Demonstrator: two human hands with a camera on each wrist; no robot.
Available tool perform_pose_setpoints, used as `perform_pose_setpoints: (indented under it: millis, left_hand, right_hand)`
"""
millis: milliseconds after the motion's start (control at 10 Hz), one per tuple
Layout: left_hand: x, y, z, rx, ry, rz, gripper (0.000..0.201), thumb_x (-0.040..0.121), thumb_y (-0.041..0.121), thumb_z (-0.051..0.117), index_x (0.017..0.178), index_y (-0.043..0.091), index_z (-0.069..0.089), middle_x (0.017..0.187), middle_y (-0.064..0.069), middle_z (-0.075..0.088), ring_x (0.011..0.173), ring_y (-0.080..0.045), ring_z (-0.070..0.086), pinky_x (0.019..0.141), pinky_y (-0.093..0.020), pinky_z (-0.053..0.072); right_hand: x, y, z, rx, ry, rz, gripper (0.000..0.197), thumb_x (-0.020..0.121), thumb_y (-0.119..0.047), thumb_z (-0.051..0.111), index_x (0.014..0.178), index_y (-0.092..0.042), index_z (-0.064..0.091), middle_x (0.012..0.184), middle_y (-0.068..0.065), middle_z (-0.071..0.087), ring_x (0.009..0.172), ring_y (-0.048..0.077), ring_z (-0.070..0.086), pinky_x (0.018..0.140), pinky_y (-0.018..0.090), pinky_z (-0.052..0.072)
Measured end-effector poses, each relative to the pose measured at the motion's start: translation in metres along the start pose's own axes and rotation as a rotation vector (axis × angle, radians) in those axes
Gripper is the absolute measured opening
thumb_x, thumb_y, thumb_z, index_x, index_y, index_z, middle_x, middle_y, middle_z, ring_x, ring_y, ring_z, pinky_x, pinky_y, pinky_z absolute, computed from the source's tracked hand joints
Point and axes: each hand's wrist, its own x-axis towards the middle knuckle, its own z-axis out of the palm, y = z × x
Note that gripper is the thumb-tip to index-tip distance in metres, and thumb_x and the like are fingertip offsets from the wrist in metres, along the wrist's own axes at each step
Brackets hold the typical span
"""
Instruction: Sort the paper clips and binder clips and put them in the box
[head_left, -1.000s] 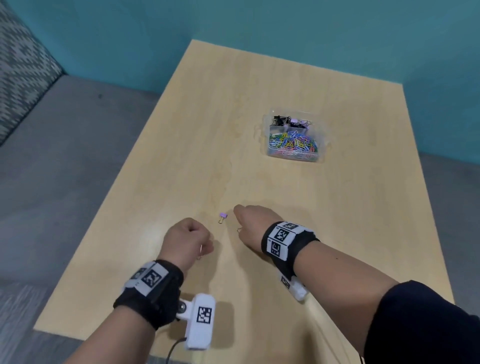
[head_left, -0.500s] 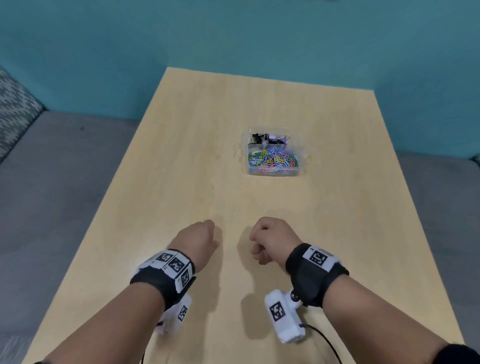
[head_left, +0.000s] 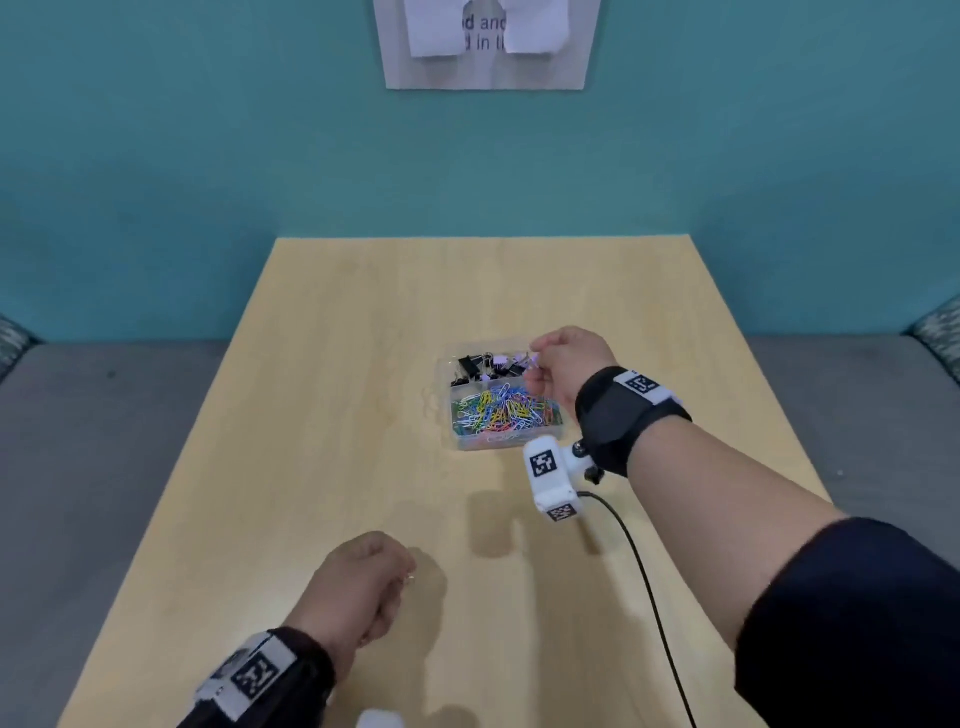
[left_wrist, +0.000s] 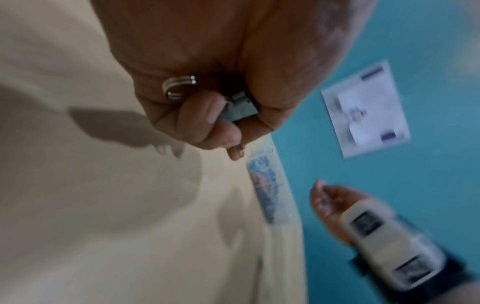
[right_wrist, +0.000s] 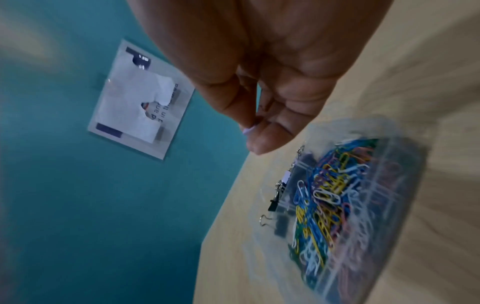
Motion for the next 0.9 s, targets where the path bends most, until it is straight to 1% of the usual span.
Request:
perform_pose_setpoints:
  millis: [100, 200, 300, 400, 500, 600, 700, 800, 900]
  left_hand:
    - [0.021, 0.037, 0.009, -0.044, 0.045, 0.078, 0.013, 0.083, -0.006, 0.047, 0.078, 0.005, 0.052, 0.056, -0.009, 0.044, 0.037, -0.015, 0.034, 0.040, -0.017, 0.018]
    - [0.048, 0.088, 0.024, 0.090, 0.072, 0.210, 0.013, 0.084, -0.005, 0.050, 0.078, 0.005, 0.054, 0.058, -0.010, 0.048, 0.032, -0.009, 0.039, 0.033, -0.013, 0.024]
    - [0.080, 0.135, 0.042, 0.303, 0.087, 0.341, 0.015, 0.084, -0.001, 0.054, 0.074, 0.010, 0.060, 0.062, -0.006, 0.055, 0.041, -0.010, 0.049, 0.037, -0.017, 0.030]
    - [0.109, 0.171, 0.069, 0.760, 0.118, 0.524, 0.015, 0.083, 0.006, 0.053, 0.078, 0.013, 0.065, 0.070, -0.002, 0.063, 0.065, -0.020, 0.061, 0.053, -0.024, 0.042]
    - [0.133, 0.190, 0.098, 1.157, 0.110, 0.634, 0.021, 0.081, 0.001, 0.046, 0.085, 0.011, 0.064, 0.084, -0.006, 0.066, 0.079, -0.027, 0.059, 0.063, -0.029, 0.041]
    - [0.151, 0.195, 0.119, 1.376, 0.085, 0.680, 0.020, 0.081, -0.001, 0.044, 0.084, 0.012, 0.058, 0.094, -0.010, 0.060, 0.078, -0.027, 0.054, 0.066, -0.031, 0.040]
    - [0.169, 0.190, 0.127, 1.480, 0.066, 0.709, 0.019, 0.082, 0.003, 0.049, 0.088, 0.017, 0.059, 0.099, -0.009, 0.055, 0.081, -0.027, 0.052, 0.069, -0.031, 0.040]
    - [0.165, 0.192, 0.122, 1.411, 0.055, 0.693, 0.023, 0.085, 0.020, 0.056, 0.106, 0.023, 0.063, 0.110, -0.006, 0.055, 0.097, -0.027, 0.052, 0.083, -0.036, 0.046]
    - [0.150, 0.191, 0.101, 1.159, 0.172, 0.758, 0.024, 0.086, 0.023, 0.058, 0.109, 0.022, 0.064, 0.111, -0.005, 0.058, 0.099, -0.025, 0.055, 0.086, -0.034, 0.044]
  right_hand:
    - [0.018, -0.004, 0.006, -0.109, -0.110, 0.047, 0.028, 0.090, 0.002, 0.050, 0.118, -0.002, 0.055, 0.094, 0.014, 0.057, 0.089, 0.031, 0.065, 0.088, 0.048, 0.055]
    - [0.011, 0.000, -0.004, -0.226, -0.123, 0.002, 0.043, 0.091, -0.007, 0.049, 0.134, -0.008, 0.046, 0.110, 0.016, 0.058, 0.113, 0.039, 0.059, 0.099, 0.050, 0.046]
    - [-0.027, 0.021, -0.030, -0.637, -0.064, -0.212, 0.045, 0.091, -0.016, 0.051, 0.135, -0.017, 0.047, 0.134, 0.007, 0.049, 0.116, 0.024, 0.053, 0.101, 0.034, 0.041]
    - [-0.079, 0.061, -0.068, -0.761, -0.107, -0.406, 0.043, 0.090, -0.014, 0.053, 0.132, -0.018, 0.050, 0.134, 0.001, 0.044, 0.121, 0.017, 0.047, 0.100, 0.018, 0.030]
    - [-0.123, 0.099, -0.107, -0.780, -0.146, -0.423, 0.041, 0.090, -0.022, 0.052, 0.130, -0.029, 0.050, 0.136, -0.014, 0.036, 0.129, 0.002, 0.034, 0.101, 0.005, 0.020]
    - [-0.155, 0.121, -0.138, -0.735, -0.174, -0.384, 0.040, 0.081, -0.050, 0.042, 0.120, -0.053, 0.046, 0.135, -0.036, 0.025, 0.131, -0.010, 0.025, 0.100, 0.004, 0.026]
    - [-0.171, 0.131, -0.159, -0.702, -0.151, -0.352, 0.048, 0.073, -0.058, 0.038, 0.119, -0.069, 0.033, 0.137, -0.040, 0.017, 0.133, -0.007, 0.025, 0.097, 0.000, 0.024]
    - [-0.180, 0.130, -0.174, -0.715, -0.163, -0.363, 0.054, 0.072, -0.062, 0.034, 0.123, -0.070, 0.019, 0.141, -0.039, 0.011, 0.134, -0.005, 0.026, 0.099, 0.002, 0.022]
    - [-0.190, 0.109, -0.186, -0.712, -0.071, -0.490, 0.045, 0.082, -0.069, 0.039, 0.125, -0.060, 0.040, 0.142, -0.032, 0.030, 0.130, -0.004, 0.039, 0.100, 0.006, 0.028]
